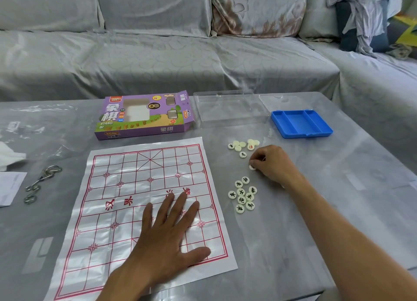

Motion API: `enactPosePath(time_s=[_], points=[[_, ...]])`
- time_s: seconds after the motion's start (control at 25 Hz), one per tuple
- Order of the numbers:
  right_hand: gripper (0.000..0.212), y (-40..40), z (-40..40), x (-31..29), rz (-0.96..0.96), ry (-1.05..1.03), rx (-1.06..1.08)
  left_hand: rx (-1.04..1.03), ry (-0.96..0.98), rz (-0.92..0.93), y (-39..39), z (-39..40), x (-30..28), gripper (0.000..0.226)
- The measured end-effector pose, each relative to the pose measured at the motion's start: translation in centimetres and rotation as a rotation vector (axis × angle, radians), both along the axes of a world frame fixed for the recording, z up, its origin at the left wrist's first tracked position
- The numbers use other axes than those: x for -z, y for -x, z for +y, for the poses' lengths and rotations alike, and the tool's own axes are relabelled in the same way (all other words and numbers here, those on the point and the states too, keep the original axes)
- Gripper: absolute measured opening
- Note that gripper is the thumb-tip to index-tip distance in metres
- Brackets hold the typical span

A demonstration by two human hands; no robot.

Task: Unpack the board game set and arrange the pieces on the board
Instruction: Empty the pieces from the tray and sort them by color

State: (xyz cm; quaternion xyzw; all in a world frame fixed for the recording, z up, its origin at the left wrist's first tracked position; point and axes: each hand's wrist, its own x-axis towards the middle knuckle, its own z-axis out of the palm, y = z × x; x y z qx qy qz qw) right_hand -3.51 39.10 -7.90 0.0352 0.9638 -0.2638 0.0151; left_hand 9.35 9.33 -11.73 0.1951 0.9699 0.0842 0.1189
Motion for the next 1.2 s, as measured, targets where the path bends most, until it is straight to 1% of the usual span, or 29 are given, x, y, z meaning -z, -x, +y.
enactPosePath(time_s=[0.08, 0.12, 0.16, 0.24, 0.32, 0.36, 0.4, 0.52, 0.6, 0.64, 0.76, 0.92, 1.0, 1.08, 1.12, 1.16, 1.2], points=[[0.007, 0.0, -0.5, -0.3, -0.087, 0.051, -0.075, 0.006, 0.019, -0.014, -0.1, 0.0, -0.1, 0.096], [0.006, 0.1, -0.8, -0.3, -0.071, 0.08, -0.081, 0.009, 0.028, -0.02, -0.1, 0.0, -0.2, 0.097], [0.006, 0.2, -1.1, -0.2, 0.0, 0.077, -0.064, 0.01, 0.031, -0.024, 0.0, 0.1, -0.2, 0.096], [0.019, 0.5, -1.6, 0.4, 0.137, -0.046, -0.059, 0.009, 0.031, -0.03, 0.0, 0.1, -0.2, 0.093], [0.028, 0.7, -1.9, 1.1, 0.128, -0.219, -0.143, 0.005, 0.025, -0.03, 0.0, 0.1, -0.2, 0.093], [0.029, 0.7, -2.0, 1.2, 0.106, -0.247, -0.166, 0.009, 0.033, -0.031, 0.0, 0.1, -0.3, 0.094], [0.03, 0.7, -1.9, 1.1, 0.08, -0.225, -0.169, 0.013, 0.046, -0.033, 0.0, 0.1, -0.2, 0.093], [0.033, 0.4, -1.5, 0.5, -0.016, -0.06, -0.122, 0.014, 0.05, -0.028, 0.0, 0.0, -0.1, 0.087], [0.035, 0.4, -1.5, 0.6, 0.056, -0.021, -0.086, 0.01, 0.018, -0.02, 0.1, 0.0, 0.1, 0.088], [0.038, 0.4, -1.6, 0.7, 0.085, -0.046, -0.087, 0.002, -0.004, -0.014, 0.1, 0.0, 0.2, 0.091], [0.042, 0.4, -1.9, 1.3, 0.066, -0.144, -0.18, 0.003, -0.007, -0.021, 0.0, 0.0, 0.1, 0.097], [0.051, -0.2, -2.7, 0.6, 0.126, -0.038, -0.305, 0.011, 0.04, -0.038, 0.0, 0.2, -0.4, 0.095], [0.049, -0.4, -3.7, 0.3, 0.084, -0.045, -0.429, 0.004, 0.031, -0.042, 0.1, 0.1, -0.4, 0.095], [0.046, -0.6, -4.4, 0.1, -0.016, -0.061, -0.505, 0.007, 0.033, -0.04, 0.0, 0.1, -0.3, 0.096], [0.046, -0.6, -4.5, 0.0, -0.053, -0.048, -0.506, 0.009, 0.03, -0.04, 0.0, 0.1, -0.3, 0.096], [0.046, -0.6, -4.4, -0.1, -0.051, -0.025, -0.482, 0.008, 0.026, -0.041, 0.0, 0.1, -0.4, 0.096], [0.046, -0.6, -4.2, -0.1, 0.011, 0.005, -0.432, 0.009, 0.027, -0.042, 0.0, 0.1, -0.4, 0.096]])
